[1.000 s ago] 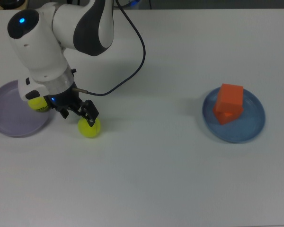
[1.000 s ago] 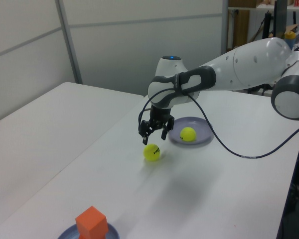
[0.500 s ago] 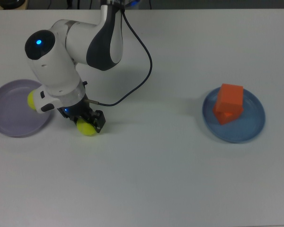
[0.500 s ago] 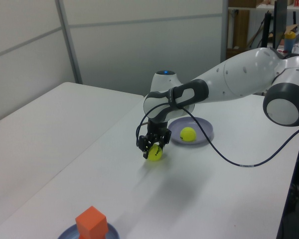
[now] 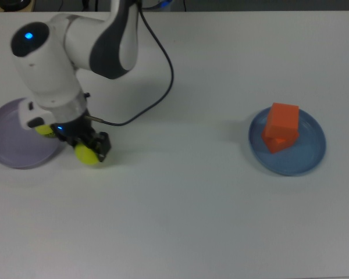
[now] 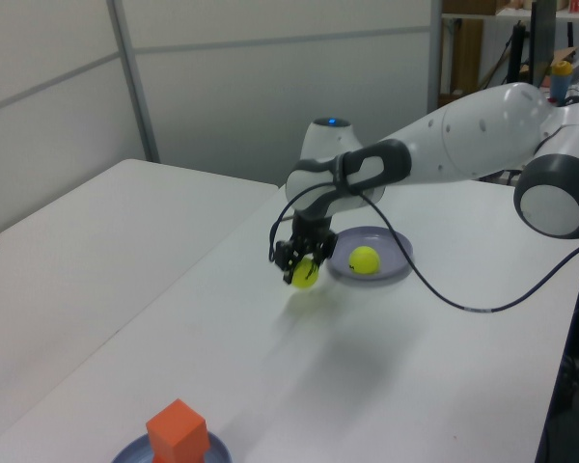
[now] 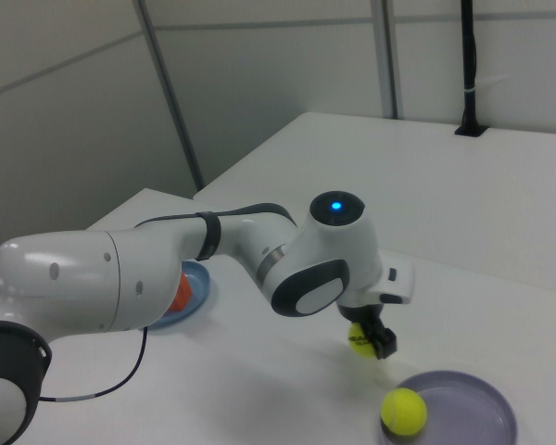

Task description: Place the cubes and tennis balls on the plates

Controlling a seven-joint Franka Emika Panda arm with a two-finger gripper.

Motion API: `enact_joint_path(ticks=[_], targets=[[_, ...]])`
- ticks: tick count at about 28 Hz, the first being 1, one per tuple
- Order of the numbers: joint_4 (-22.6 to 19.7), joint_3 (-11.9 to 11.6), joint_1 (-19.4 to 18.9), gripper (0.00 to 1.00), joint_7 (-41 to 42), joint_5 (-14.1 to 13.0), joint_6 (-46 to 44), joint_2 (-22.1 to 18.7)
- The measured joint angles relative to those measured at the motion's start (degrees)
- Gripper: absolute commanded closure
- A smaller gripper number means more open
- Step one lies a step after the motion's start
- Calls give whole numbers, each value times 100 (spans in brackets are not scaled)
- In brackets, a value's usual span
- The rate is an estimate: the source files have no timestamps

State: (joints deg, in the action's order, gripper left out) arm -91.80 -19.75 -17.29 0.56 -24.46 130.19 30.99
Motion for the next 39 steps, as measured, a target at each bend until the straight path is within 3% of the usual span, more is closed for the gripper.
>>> enact_joint_path(ticks=[5,15,17,30,39], targets=[[1,-345,152,100,155,-1,0,-60],[-10,-493,727,100,739,-249,0,-39],[-11,-514,742,1,769,-257,0,-38],[6,-554,725,0,786,-257,0,-56],[15,-555,601,0,802,-173,-576,-623]])
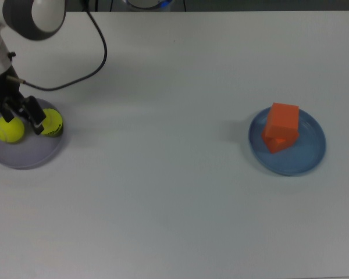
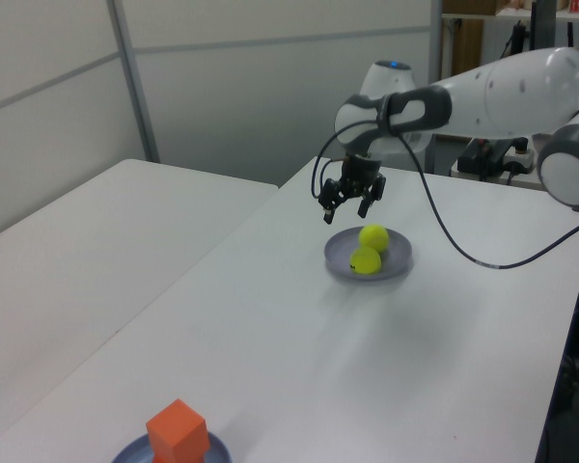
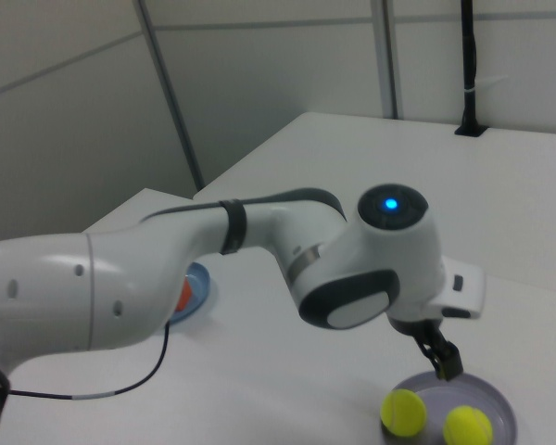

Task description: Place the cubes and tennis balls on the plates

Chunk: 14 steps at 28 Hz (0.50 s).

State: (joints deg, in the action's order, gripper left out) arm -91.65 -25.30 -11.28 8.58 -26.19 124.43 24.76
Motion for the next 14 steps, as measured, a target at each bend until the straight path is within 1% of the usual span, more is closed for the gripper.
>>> enact_joint_path(ticks=[3,6,10,11,12,14], targets=[[-1,1,-85,0,-13,155,-312,-253],[-1,40,-171,0,-116,371,-574,-454],[0,323,-241,0,-434,798,-931,-758],[0,419,-248,0,-538,928,-1021,-835],[0,576,-255,0,-692,1117,-1152,-952],[1,805,-263,0,-882,1383,-1335,-1114]])
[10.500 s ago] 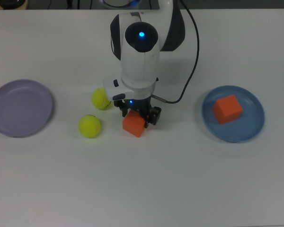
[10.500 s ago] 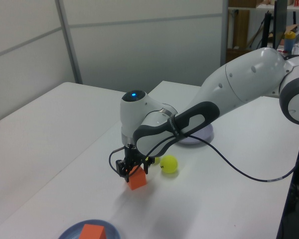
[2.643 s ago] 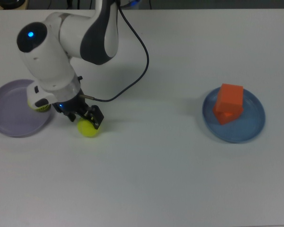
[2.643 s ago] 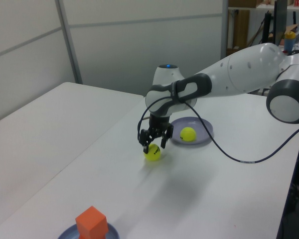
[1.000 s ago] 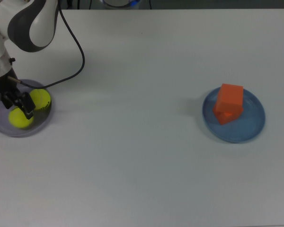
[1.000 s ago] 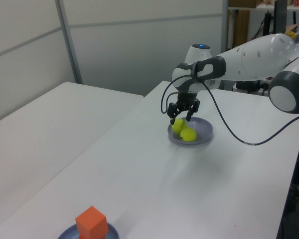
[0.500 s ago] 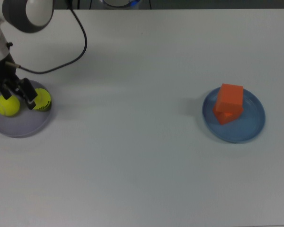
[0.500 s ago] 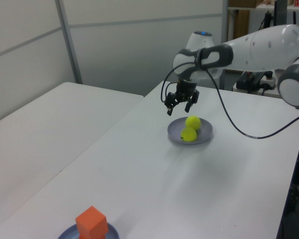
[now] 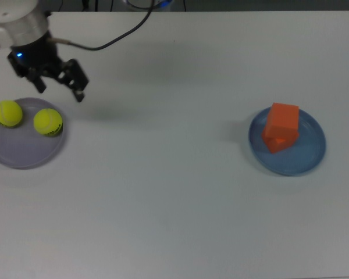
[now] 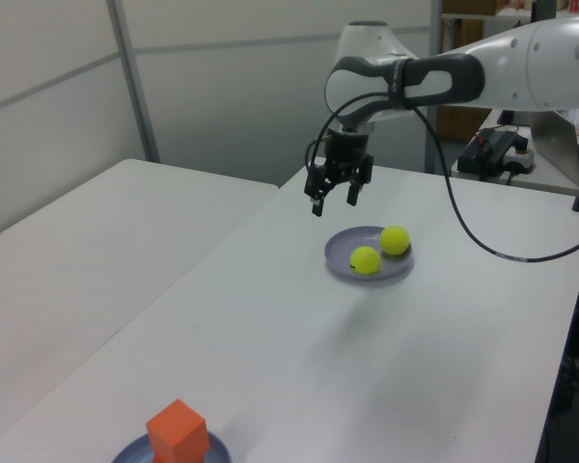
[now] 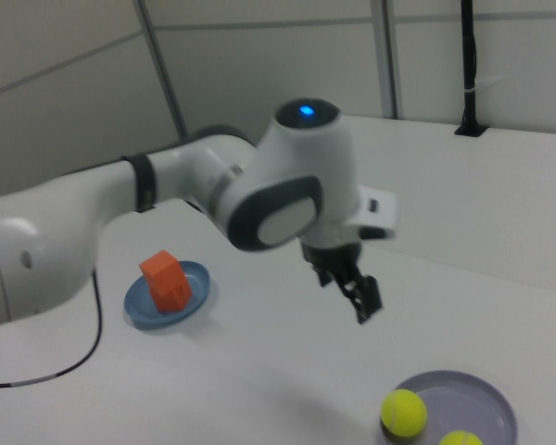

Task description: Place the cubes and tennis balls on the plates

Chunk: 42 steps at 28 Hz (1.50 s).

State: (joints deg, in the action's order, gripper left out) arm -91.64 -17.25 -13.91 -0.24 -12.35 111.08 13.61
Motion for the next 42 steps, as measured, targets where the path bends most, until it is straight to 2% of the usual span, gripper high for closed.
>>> enact_joint_path(ticks=[4,6,9,13,17,28,37,42], targets=[[0,509,-7,0,-415,541,-456,-381],[0,685,-15,0,-539,695,-643,-545],[-1,883,-28,0,-614,842,-953,-811],[-4,968,-80,0,-632,971,-1213,-1030],[-7,985,-172,0,-680,1062,-1349,-1168],[-8,941,-195,0,-677,1079,-1588,-1346],[-6,544,-174,0,-249,1079,-1599,-1395],[-4,485,-156,0,-46,1079,-1712,-1476]])
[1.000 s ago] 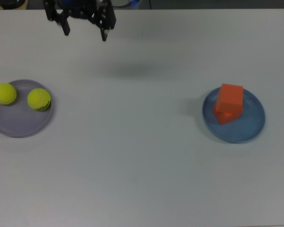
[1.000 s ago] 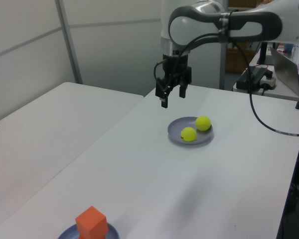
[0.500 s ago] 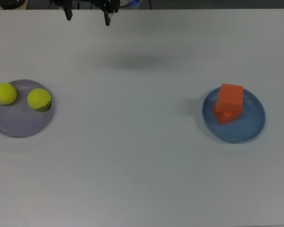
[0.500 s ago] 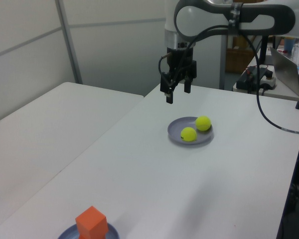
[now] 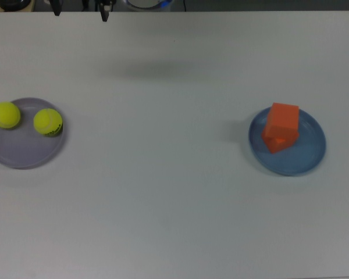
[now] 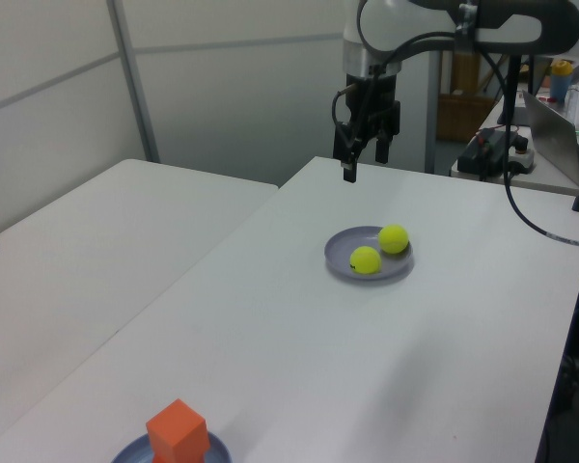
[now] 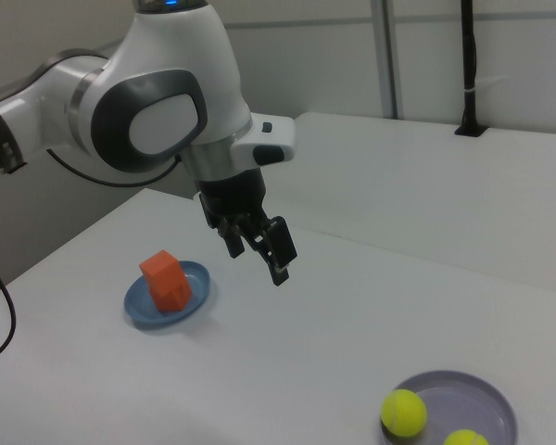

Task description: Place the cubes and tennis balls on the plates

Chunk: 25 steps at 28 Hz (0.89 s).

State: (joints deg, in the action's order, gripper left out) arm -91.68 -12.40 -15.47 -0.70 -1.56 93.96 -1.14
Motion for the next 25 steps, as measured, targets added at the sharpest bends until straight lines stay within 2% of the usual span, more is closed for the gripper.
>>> enact_joint_path(ticks=[6,12,20,25], targets=[[0,0,-1,0,397,0,-259,-51],[0,-11,0,0,778,-25,-922,-89],[-21,-300,3,0,1023,-30,-1000,-70],[-4,-367,6,0,1056,-31,-1000,-91]])
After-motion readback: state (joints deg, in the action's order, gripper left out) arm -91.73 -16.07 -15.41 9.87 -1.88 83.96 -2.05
